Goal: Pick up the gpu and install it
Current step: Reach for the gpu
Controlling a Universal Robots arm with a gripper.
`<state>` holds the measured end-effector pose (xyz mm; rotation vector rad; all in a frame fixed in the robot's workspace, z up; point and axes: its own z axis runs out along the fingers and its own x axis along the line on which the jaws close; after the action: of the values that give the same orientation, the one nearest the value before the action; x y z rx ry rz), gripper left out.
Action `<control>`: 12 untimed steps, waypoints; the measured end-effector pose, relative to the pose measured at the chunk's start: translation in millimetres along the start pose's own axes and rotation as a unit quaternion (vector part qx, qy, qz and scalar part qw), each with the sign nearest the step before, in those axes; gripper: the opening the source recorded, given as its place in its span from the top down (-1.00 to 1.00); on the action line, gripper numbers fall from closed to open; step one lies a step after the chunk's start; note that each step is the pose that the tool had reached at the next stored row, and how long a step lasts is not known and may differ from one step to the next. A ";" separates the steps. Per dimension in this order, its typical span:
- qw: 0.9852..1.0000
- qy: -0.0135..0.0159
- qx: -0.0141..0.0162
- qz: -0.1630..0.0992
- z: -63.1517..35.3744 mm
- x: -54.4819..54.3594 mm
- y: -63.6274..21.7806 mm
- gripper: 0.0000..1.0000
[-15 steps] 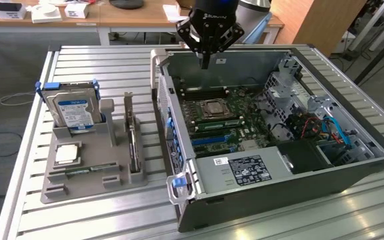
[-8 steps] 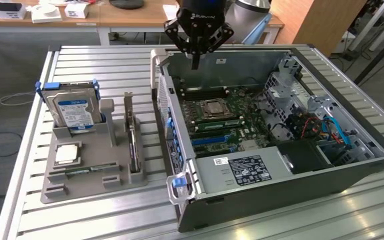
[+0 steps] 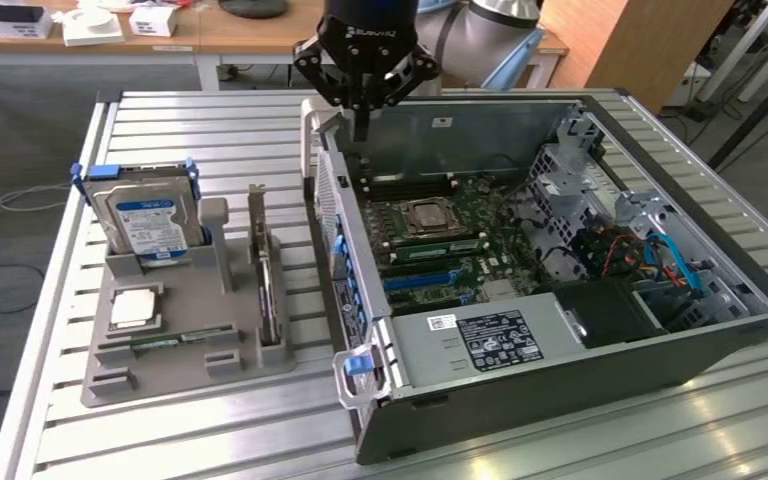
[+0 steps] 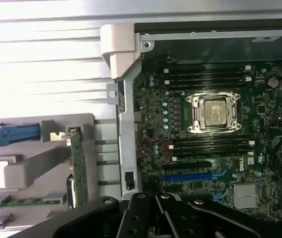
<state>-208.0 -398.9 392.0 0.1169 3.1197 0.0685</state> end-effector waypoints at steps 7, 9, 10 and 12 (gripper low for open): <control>1.000 0.002 0.000 0.000 0.1 26.5 -2.0 0.79; 1.000 0.003 0.000 0.000 0.1 33.6 -2.5 0.79; 1.000 0.003 0.000 0.000 0.1 36.8 -2.7 0.79; 1.000 0.004 0.000 0.000 0.1 43.0 -3.2 0.79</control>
<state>-251.2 -398.9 391.0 0.1175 3.1283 0.0682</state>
